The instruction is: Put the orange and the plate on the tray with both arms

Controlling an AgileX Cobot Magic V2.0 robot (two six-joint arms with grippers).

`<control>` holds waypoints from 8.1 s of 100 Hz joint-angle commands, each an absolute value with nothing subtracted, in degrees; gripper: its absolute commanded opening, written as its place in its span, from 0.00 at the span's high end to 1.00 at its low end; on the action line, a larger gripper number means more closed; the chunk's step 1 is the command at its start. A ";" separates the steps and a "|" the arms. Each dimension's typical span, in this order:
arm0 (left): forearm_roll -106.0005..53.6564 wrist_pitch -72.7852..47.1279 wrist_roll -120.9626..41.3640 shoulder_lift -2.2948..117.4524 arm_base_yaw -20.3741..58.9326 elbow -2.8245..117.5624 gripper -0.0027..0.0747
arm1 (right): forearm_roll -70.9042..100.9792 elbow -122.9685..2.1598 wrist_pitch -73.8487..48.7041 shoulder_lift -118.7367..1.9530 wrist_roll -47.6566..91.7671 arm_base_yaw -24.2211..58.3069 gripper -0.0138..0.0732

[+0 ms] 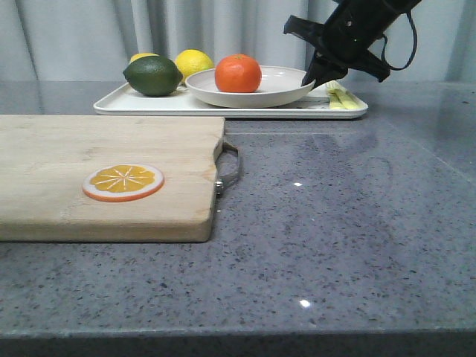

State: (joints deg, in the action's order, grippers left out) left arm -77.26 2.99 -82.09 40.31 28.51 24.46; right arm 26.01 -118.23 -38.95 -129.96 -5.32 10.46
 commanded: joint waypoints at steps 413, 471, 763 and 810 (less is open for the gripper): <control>-77.62 4.18 -82.14 40.03 28.42 25.96 0.14 | 8.12 -26.18 -12.02 -20.68 3.10 8.33 0.33; -77.62 4.18 -82.14 40.03 28.42 25.96 0.95 | 7.58 -26.18 -9.92 -18.46 3.10 8.33 0.91; 1.55 2.10 -5.91 -2.15 8.27 -0.37 0.99 | 7.62 -26.18 -10.08 -18.46 3.10 8.33 0.92; -0.34 2.10 -5.91 -2.15 8.27 -0.37 0.99 | 7.62 -26.18 -10.05 -18.52 3.10 8.33 0.92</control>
State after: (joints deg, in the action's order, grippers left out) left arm 0.00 -2.09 -6.57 -0.26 8.47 0.00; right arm 8.18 -24.57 -15.03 -18.28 2.71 8.55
